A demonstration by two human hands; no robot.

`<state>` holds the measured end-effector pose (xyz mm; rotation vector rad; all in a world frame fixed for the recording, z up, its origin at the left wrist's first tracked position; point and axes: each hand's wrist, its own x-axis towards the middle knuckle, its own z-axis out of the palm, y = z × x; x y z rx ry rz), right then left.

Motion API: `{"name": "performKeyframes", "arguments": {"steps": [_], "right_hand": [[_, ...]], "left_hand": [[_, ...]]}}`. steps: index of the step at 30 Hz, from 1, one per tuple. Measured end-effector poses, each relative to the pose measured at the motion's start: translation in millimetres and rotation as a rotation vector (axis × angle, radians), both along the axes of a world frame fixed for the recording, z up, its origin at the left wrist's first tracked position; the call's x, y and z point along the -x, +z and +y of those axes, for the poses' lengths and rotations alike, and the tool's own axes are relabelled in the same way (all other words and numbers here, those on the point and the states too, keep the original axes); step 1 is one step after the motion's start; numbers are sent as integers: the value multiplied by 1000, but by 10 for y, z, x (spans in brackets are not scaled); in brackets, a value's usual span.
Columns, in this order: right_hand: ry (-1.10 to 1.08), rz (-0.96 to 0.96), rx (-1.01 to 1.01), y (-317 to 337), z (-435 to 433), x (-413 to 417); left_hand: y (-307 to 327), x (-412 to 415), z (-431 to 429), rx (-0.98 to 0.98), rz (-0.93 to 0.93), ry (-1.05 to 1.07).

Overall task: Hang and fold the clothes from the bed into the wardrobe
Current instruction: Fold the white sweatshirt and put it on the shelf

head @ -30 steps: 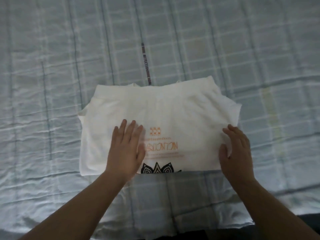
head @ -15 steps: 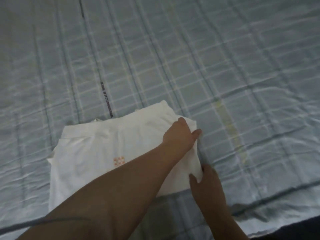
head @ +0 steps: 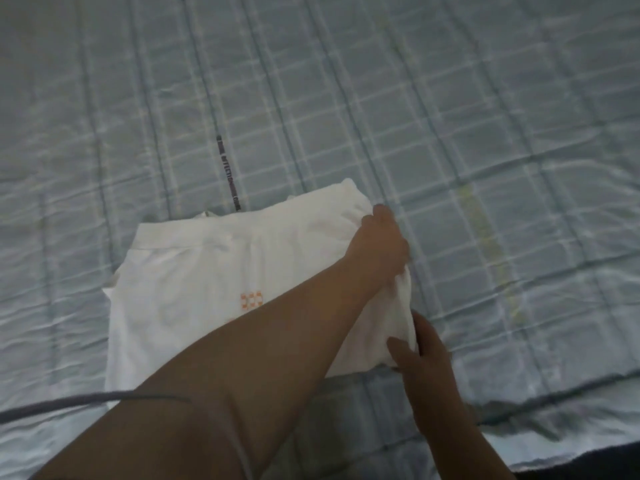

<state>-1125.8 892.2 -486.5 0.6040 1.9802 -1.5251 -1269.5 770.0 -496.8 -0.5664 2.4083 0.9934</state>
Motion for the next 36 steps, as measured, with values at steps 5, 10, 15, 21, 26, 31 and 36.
{"name": "performKeyframes", "arguments": {"steps": [5, 10, 15, 21, 26, 31, 36], "right_hand": [[116, 150, 41, 373, -489, -269], [391, 224, -62, 587, -1257, -625], [586, 270, -130, 616, -2219, -995], [833, 373, -259, 365, -3143, -1389], [1055, 377, -449, 26, -3613, -1697], [1225, 349, -508, -107, -3740, -1813], [1038, 326, -298, 95, -3610, -1649]], "left_hand": [[403, -280, -818, -303, 199, 3], [696, -750, -1908, -344, 235, 48], [842, -1322, -2962, -300, 244, 148], [636, -1907, -3959, -206, 229, 158], [213, -2252, -4419, -203, 113, 194], [-127, -2492, -4468, -218, 141, 178], [-117, -2587, -4354, -87, 197, 251]]}}
